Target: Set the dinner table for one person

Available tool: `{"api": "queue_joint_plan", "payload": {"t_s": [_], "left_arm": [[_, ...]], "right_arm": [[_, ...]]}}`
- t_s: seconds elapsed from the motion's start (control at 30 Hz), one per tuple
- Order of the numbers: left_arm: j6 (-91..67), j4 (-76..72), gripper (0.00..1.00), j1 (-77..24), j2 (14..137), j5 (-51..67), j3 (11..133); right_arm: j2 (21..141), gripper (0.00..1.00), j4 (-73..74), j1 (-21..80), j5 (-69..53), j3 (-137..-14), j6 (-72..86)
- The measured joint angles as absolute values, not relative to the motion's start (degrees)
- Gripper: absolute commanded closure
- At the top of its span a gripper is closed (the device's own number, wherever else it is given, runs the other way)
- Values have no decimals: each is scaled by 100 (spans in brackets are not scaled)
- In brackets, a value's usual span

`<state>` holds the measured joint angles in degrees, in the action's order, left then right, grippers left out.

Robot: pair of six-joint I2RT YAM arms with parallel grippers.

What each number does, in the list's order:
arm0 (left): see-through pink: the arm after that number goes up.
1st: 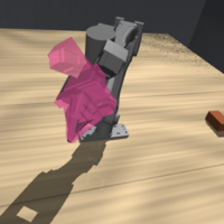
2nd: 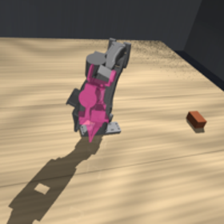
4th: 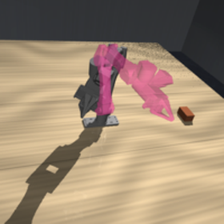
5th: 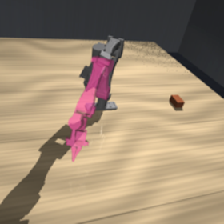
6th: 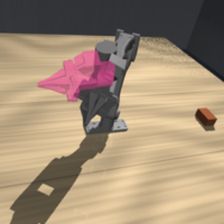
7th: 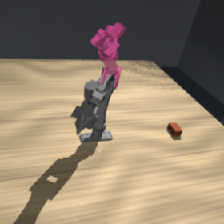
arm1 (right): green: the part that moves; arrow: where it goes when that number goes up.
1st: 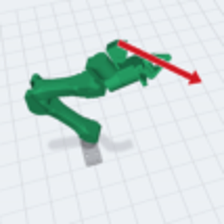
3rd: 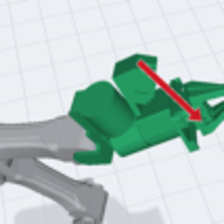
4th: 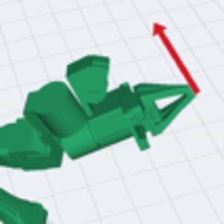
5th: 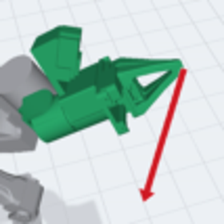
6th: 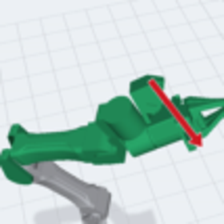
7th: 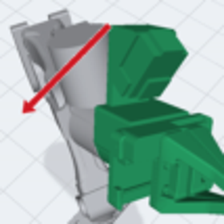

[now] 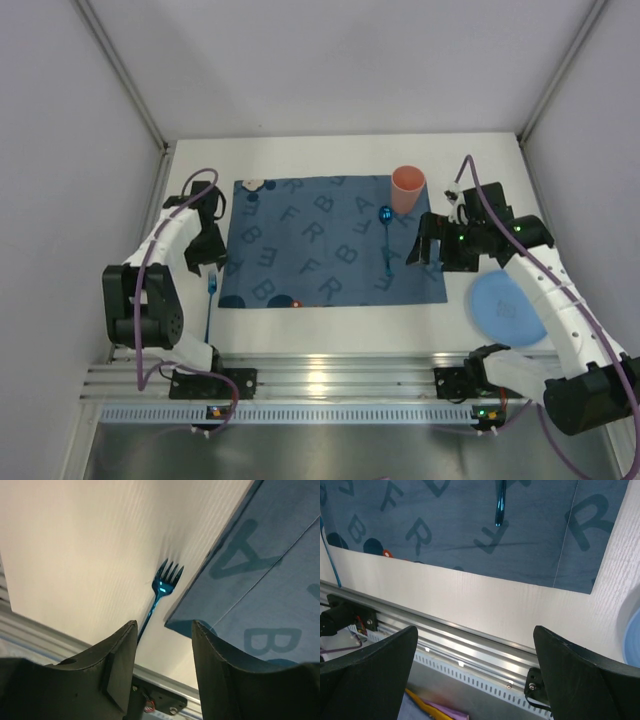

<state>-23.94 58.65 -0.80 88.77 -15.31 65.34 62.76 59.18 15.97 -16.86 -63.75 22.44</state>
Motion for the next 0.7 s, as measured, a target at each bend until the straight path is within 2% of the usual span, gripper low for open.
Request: {"api": "queue_joint_plan", "payload": {"t_s": [0.17,0.33,0.7], "left_arm": [[-1806,5266,39,-78,8978,-1514,6429],[-1581,4897,36,-73,9072,-1437,6302],[-1490,4440,40,252,9459,-1437,5894]], "right_arm": [[6294,0,5918,1610,-1686,-6375,2209],[6418,0,5918,1612,-1680,-6375,2204],[6711,0,5920,1612,-1612,-6582,2182]]}}
